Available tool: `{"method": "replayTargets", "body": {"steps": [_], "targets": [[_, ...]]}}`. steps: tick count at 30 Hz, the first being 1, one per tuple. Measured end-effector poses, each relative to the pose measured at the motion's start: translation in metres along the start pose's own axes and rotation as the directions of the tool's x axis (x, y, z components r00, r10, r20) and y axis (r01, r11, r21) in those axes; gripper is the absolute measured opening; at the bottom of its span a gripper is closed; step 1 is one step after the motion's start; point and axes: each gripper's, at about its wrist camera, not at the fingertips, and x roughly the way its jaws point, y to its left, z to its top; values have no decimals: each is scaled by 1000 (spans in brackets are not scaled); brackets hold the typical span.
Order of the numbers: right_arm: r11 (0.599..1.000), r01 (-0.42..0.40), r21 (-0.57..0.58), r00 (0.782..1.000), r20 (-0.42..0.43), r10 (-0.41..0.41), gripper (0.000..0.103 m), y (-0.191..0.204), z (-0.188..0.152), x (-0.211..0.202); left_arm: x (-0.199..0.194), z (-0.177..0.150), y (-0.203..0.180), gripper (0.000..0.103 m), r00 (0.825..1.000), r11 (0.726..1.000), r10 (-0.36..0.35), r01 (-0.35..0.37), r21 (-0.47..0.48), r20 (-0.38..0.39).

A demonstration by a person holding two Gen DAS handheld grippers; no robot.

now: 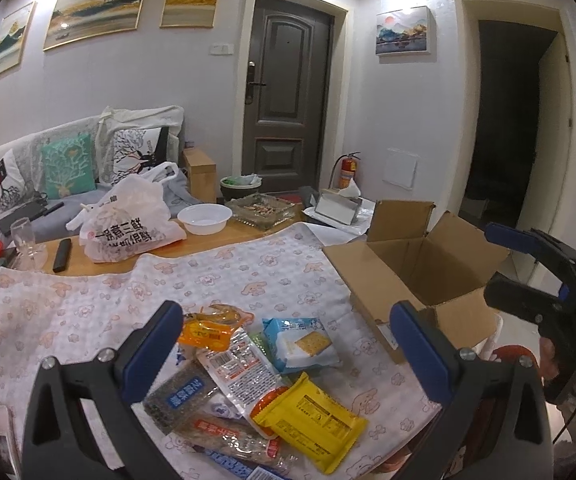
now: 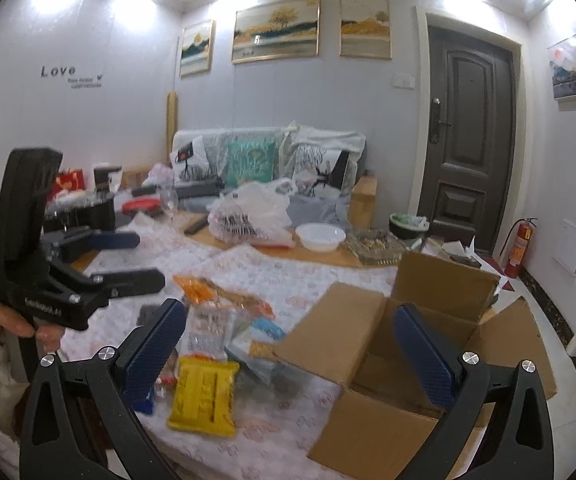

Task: Organize snacks
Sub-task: 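Lower the right gripper onto the orange duck-neck bag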

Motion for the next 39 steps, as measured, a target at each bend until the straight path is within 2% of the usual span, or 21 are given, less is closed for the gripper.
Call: {"method": "replayTargets", "body": {"steps": [3,5,9,12,14,15,16,18,20,22,29,34,39], "targets": [[998,-56,27,997,53,55,103,4,0,-1,-2,-1,7,102,1000,1000,-23,23,8,0],[995,-97,20,995,12,97,103,9,2,5,-3,-3,11,102,999,999,-37,37,9,0],[995,-96,-32,990,-106,93,103,29,-2,22,0,-6,24,102,999,999,-50,50,-1,-6],[993,-113,-24,985,-131,109,103,36,-9,31,6,-9,33,102,996,997,-78,78,-9,-32],[991,-126,-39,983,-142,119,91,43,-14,38,11,-10,38,102,997,998,-60,60,-2,-45],[990,-128,-56,981,-154,118,80,48,-16,42,13,-10,40,102,998,999,-52,52,3,-47],[989,-125,-76,980,-164,111,73,54,-19,46,15,-10,43,102,998,999,-45,45,8,-49],[986,-134,-94,977,-182,115,70,61,-24,54,20,-9,50,102,998,999,-37,37,8,-54],[980,-191,-56,960,-217,175,64,65,-32,67,24,-9,55,102,998,1000,-28,29,12,-57],[978,-207,-28,952,-237,195,59,65,-37,77,29,-11,61,102,998,1000,-22,23,12,-67],[975,-222,32,934,-281,222,58,67,-48,115,49,-29,81,102,994,999,-27,24,-24,-107],[972,-223,78,923,-304,236,58,70,-50,139,64,-41,96,102,988,995,-60,48,-84,-144],[970,-229,86,922,-300,244,59,80,-44,162,80,-35,115,99,982,984,-98,72,-161,-161]]}}
